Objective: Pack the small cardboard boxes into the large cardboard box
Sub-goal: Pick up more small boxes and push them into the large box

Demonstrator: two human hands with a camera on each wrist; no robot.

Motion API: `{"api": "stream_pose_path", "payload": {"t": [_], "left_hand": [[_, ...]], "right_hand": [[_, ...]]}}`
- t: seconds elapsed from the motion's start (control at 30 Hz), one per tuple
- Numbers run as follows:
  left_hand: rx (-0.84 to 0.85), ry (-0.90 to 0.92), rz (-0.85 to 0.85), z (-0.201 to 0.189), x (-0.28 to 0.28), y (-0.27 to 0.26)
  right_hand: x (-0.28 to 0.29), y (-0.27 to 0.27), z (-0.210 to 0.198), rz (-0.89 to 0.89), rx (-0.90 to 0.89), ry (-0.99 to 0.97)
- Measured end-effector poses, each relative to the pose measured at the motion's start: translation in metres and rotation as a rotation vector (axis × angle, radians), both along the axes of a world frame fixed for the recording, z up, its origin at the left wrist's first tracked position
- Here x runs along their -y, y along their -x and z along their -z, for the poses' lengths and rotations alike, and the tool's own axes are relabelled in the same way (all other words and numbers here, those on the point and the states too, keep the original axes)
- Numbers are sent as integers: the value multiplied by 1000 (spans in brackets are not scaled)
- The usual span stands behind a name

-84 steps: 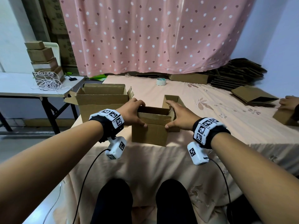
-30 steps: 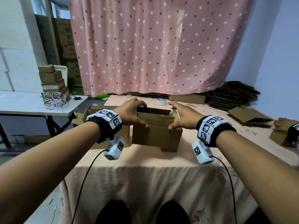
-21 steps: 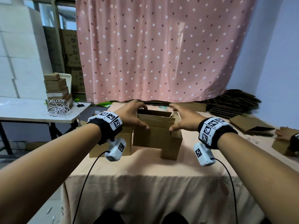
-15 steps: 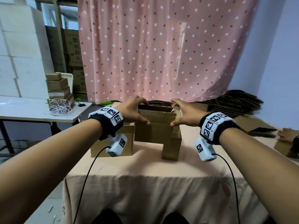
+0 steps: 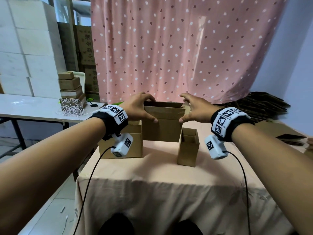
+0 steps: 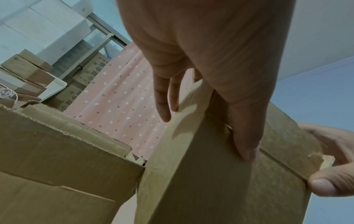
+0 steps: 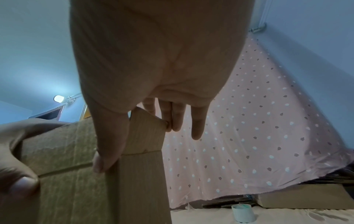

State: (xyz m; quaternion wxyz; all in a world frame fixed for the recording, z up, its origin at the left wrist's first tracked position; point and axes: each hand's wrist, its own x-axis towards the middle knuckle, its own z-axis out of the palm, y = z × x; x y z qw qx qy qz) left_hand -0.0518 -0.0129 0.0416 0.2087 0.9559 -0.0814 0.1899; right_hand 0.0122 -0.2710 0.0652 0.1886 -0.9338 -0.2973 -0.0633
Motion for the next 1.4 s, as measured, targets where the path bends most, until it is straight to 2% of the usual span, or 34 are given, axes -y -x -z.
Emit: {"api": "stream_pose_path", "payload": {"t": [0.3,0.47,0.63,0.73,0.87,1.07,1.27,1.4], "left_hand": [[132,94,31,-11,-6,-6],[153,163,38,-13,-23,-6],[261,239,-1,-4,-46,-2],[292,248,-16,-3,-66,1],[296,265,-70,-1,-97,1],[327,311,-69,20,-131,-3],[427,498,-37,44,-152,-10],[408,658,-39,55,-160,-12]], "right_hand": [[-5,-3,-19,-11,35,-80],[-23,-4,-14,-36,70,-148],[-51,-7,3,-95,165,-309],[-72,-16,14,-131,163,-436],[-104,-29,28,-173,64,-608],[-151,-48,60,-263,-342,-759],[-183,-52,81,-306,-454,-849],[-198,-51,89,-299,-469,-871]]}}
